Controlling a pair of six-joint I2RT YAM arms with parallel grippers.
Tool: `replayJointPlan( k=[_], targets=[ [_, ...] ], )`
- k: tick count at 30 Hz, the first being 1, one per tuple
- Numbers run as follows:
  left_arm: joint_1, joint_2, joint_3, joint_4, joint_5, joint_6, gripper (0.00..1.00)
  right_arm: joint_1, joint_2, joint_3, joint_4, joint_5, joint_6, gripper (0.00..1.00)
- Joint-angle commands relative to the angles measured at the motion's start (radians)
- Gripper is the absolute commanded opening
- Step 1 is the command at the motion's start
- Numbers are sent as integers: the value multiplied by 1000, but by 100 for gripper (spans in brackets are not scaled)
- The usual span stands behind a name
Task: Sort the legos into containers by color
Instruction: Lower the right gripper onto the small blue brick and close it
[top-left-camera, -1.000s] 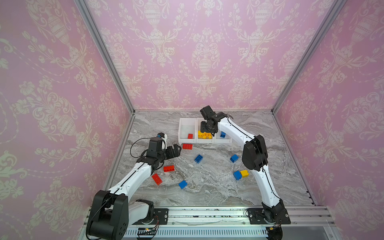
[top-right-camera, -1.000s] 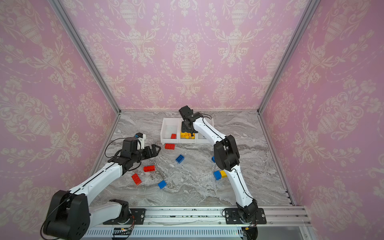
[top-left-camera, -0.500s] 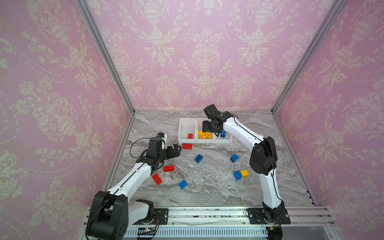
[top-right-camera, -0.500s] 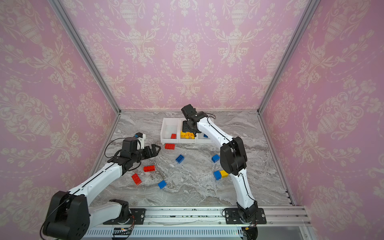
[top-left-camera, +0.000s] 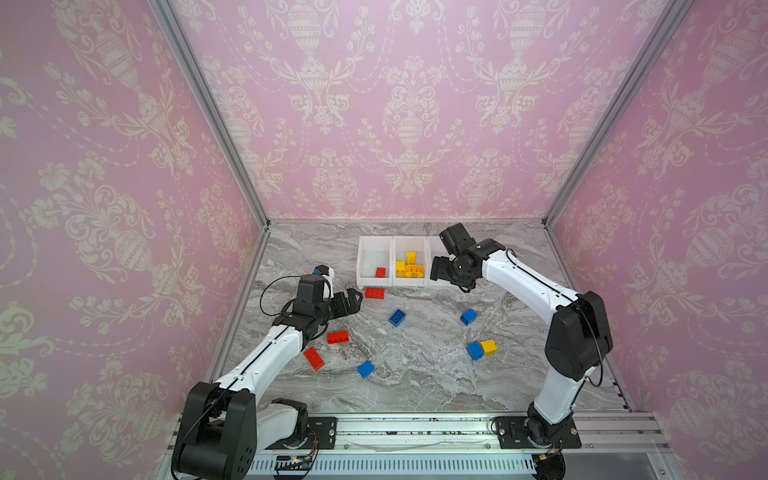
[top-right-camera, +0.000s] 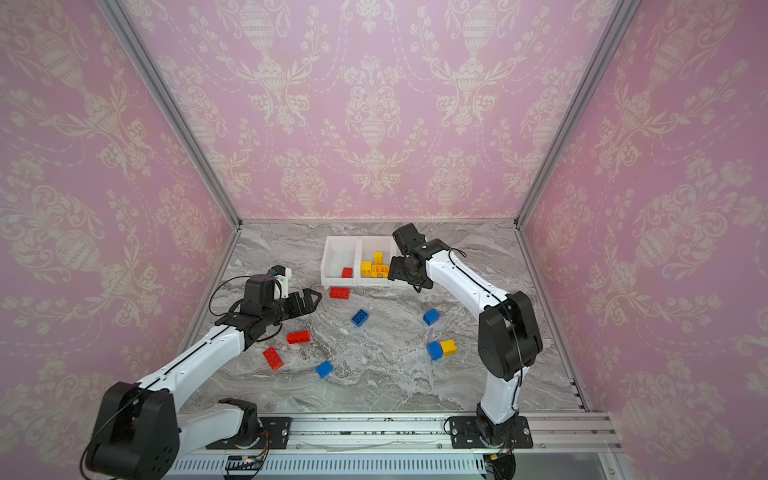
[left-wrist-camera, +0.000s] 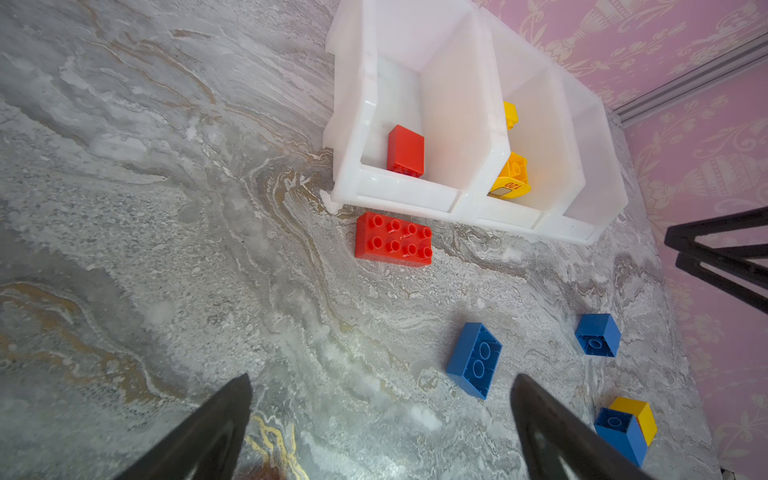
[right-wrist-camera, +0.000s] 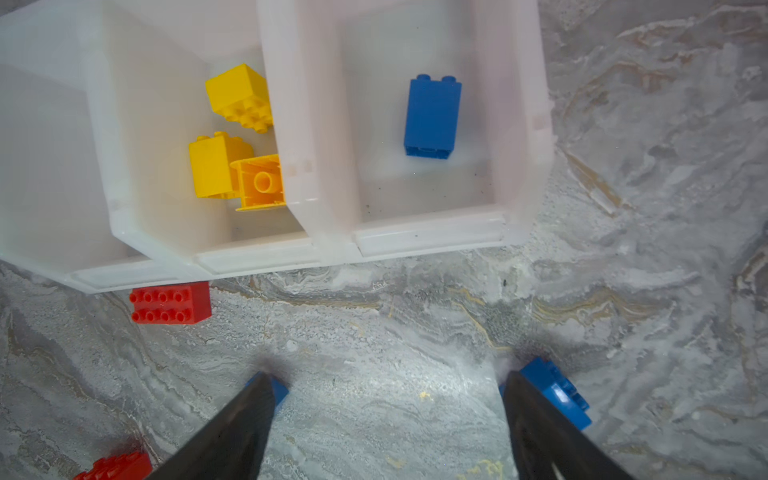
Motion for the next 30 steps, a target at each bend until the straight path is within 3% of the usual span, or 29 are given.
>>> replayJointPlan(
  k=[1, 7, 16, 30],
  targets=[
    [4, 14, -1, -15, -16, -14, 99, -6, -67, -67, -14, 9, 75, 92],
    [5, 17, -1, -14, -19, -14, 99, -43, -108, -180, -81, 28, 225, 98],
    [5, 17, 3, -22, -22, -11, 99, -92, -119, -258, -99, -24, 416, 92],
    [5, 19, 7, -24, -27, -7, 99, -148, -38, -366, 36, -144, 475, 80]
  ],
)
